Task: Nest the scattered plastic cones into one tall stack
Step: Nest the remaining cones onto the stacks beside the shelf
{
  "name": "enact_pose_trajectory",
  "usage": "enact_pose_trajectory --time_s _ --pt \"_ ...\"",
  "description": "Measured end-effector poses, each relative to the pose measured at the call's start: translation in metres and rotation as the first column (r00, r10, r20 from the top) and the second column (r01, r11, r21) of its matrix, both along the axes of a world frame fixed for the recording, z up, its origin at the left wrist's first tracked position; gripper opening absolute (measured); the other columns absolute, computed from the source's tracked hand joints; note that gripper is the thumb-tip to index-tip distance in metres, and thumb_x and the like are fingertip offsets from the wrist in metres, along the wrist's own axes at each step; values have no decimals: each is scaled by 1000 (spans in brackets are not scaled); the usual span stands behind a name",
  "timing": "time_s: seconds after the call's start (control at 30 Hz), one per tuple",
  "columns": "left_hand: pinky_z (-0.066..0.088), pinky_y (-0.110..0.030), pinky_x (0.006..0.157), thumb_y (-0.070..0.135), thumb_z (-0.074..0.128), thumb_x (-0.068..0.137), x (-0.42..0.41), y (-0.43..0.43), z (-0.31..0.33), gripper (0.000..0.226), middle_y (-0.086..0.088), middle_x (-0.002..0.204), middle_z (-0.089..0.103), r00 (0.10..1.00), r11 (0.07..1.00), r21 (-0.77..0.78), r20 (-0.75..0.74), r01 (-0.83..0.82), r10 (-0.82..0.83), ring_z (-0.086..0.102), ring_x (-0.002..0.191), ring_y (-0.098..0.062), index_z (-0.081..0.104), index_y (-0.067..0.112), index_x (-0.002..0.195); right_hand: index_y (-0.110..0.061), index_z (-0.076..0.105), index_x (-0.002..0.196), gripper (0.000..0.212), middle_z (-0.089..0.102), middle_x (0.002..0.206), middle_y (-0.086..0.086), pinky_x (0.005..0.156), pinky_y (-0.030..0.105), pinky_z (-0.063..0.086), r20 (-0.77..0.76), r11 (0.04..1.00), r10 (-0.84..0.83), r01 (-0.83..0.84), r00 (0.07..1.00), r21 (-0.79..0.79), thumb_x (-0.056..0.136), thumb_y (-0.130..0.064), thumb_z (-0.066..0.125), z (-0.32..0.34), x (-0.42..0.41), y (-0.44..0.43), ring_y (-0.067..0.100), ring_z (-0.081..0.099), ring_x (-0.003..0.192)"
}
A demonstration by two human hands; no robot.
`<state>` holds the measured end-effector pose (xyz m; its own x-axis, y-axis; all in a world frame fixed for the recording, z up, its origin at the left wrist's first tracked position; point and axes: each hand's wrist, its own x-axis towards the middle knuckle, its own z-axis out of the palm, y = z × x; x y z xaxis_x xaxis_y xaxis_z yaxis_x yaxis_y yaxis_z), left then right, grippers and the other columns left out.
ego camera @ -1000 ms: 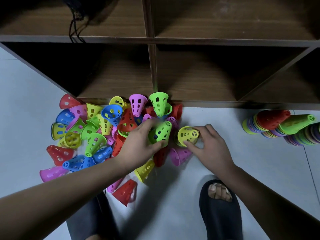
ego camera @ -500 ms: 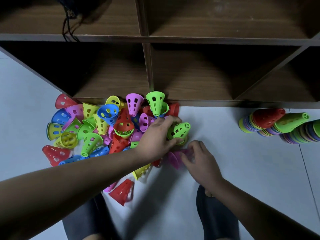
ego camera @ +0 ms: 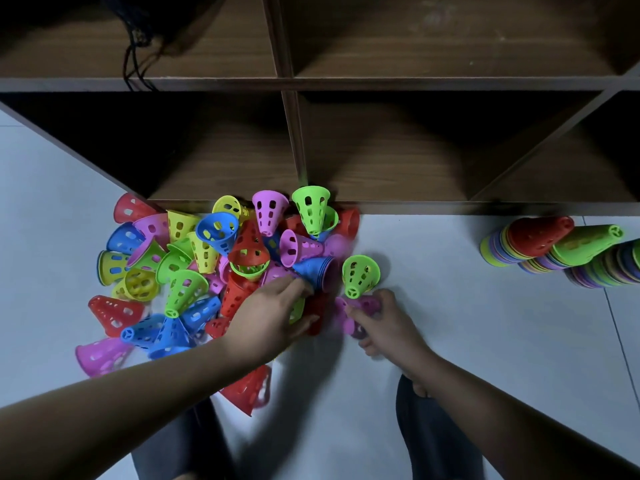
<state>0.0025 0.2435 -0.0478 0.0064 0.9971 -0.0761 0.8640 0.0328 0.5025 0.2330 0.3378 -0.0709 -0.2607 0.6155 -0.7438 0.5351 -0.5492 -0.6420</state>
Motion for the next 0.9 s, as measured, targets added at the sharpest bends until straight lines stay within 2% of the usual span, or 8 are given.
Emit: enact_pose_trajectory --time_s 0.13,0.23,0.37,0.5,0.63,0.73,0.8,0.9 --pt "51 -37 73 51 69 84 -1 -20 -11 45 3 109 60 986 996 -59 -147 68 -76 60 92 -24 63 23 118 -34 54 113 42 77 95 3 63 44 64 10 1000 -9 9 1000 -1 82 -43 80 0 -2 4 25 74 71" --pt "49 -38 78 53 61 84 -3 -33 -14 46 3 112 58 970 991 -90 -215 96 -114 56 97 -24 64 25 120 -37 56 112 41 77 105 9 77 54 64 -18 996 -64 63 998 -59 79 -32 80 -7 0 4 23 71 74" --pt "50 -39 77 52 75 74 -10 -49 -21 53 3 110 57 955 980 -124 -237 155 -181 55 96 -24 62 27 119 -43 62 104 36 76 110 5 69 45 61 -66 994 -96 92 993 -59 76 -29 79 -8 1 -3 28 75 80" --pt "53 -41 78 48 86 67 -14 -53 -28 64 1 110 58 921 959 -198 -292 204 -257 57 97 -25 59 26 120 -48 69 112 41 72 119 -1 68 44 67 -65 992 -82 75 995 -97 77 -30 80 -9 -5 -4 30 77 97" --pt "54 -39 79 45 85 68 -12 -56 -32 62 1 111 61 899 941 -269 -328 205 -290 57 96 -24 62 25 122 -46 74 105 37 68 120 3 70 47 68 -32 996 -34 31 999 -78 74 -25 79 -5 -10 -4 29 75 93" --pt "54 -39 80 32 79 72 -11 -59 -34 51 1 107 64 903 942 -265 -320 206 -287 58 94 -24 61 25 119 -44 76 101 39 64 119 3 66 50 67 6 1000 25 -25 1000 -15 68 -24 80 -2 -9 -12 30 75 90" --pt "53 -38 79 33 75 72 -10 -57 -30 49 3 105 64 918 949 -261 -303 179 -257 58 93 -23 61 27 118 -41 76 100 37 64 119 3 67 51 67 -11 999 33 -33 999 -17 71 -17 81 -2 -8 -17 30 75 84" --pt "53 -37 79 41 68 75 -6 -50 -19 50 5 105 64 956 968 -213 -229 134 -182 60 94 -23 62 28 123 -37 77 97 38 65 119 7 66 43 67 -44 997 56 -58 997 -45 74 -7 83 -2 -8 -22 29 72 76"
